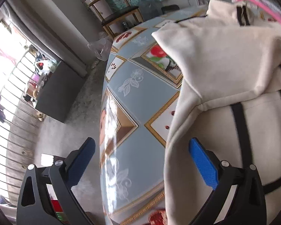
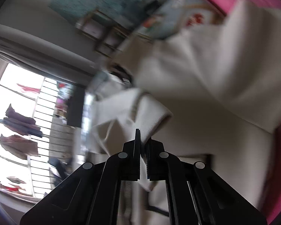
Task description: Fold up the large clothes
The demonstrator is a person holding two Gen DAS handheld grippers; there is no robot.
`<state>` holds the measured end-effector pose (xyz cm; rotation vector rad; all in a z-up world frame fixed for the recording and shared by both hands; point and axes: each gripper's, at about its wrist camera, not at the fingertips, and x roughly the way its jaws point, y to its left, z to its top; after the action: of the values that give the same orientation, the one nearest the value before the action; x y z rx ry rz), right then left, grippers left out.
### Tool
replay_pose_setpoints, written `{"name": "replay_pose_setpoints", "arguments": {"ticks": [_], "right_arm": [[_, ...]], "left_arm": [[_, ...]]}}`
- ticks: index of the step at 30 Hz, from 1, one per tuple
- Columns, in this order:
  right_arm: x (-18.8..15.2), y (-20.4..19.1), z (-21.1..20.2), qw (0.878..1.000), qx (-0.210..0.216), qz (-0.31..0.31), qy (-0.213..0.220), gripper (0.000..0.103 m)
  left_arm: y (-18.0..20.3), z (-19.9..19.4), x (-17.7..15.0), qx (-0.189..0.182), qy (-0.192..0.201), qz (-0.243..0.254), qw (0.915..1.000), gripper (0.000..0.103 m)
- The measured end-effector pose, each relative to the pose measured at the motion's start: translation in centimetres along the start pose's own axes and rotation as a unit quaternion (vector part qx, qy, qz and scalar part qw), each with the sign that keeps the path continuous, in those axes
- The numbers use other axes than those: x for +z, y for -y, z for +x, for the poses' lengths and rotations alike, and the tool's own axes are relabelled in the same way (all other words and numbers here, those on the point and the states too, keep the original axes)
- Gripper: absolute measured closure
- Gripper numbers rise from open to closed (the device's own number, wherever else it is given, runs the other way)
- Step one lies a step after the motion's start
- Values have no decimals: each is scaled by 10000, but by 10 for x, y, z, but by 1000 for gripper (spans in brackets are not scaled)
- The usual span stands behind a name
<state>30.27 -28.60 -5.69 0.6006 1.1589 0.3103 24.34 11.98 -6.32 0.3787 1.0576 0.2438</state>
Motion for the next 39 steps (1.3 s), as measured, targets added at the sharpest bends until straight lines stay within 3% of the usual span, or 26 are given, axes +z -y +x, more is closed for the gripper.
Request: {"name": "replay_pose_setpoints", "arguments": {"ticks": [3,8,10,13,15,19,22,28,32,34,36,38,39], "right_arm": [[2,2,-8,9997,-197,-153,1,98],[5,-16,-31,9952,-479,-810,281,97],[6,-7,-24,9957,-609,-673,198,92],[18,15,-3,9949,-831,-572,55,74],[15,19,6,9929,-1035,-591,-15,71],[11,18,21,9891,-1307,-677,-34,72],[12,6,35,9823,-1633,-918,-14,97],[11,-33,4,9745,-1593,-1353,813,99],[14,-24,24,9623,-2178,-1500,645,96],[14,-15,29,9506,-2624,-1568,545,95],[8,-18,19,9518,-2553,-1549,700,83],[-1,-26,-1,9535,-2402,-1489,1045,54],[-4,-32,-9,9526,-2350,-1523,1185,53]], "left_arm": [[-7,7,4,277,58,-74,9996,5],[-27,11,3,-4,58,-550,9985,5],[-29,11,1,-38,74,-651,9978,5],[-31,14,0,-127,51,-764,9970,5],[-33,16,-1,-224,17,-875,9959,5],[-35,16,-2,-330,-8,-962,9948,5],[-33,16,-4,-320,8,-936,9951,5],[-32,17,-4,-327,23,-937,9951,5],[-32,17,-5,-331,-13,-925,9952,5],[-32,13,-6,-383,-14,-900,9952,5],[-35,6,-7,-451,29,-861,9953,5],[-41,-8,-12,-555,95,-858,9947,5],[-44,-14,-15,-599,126,-889,9942,5]]}}
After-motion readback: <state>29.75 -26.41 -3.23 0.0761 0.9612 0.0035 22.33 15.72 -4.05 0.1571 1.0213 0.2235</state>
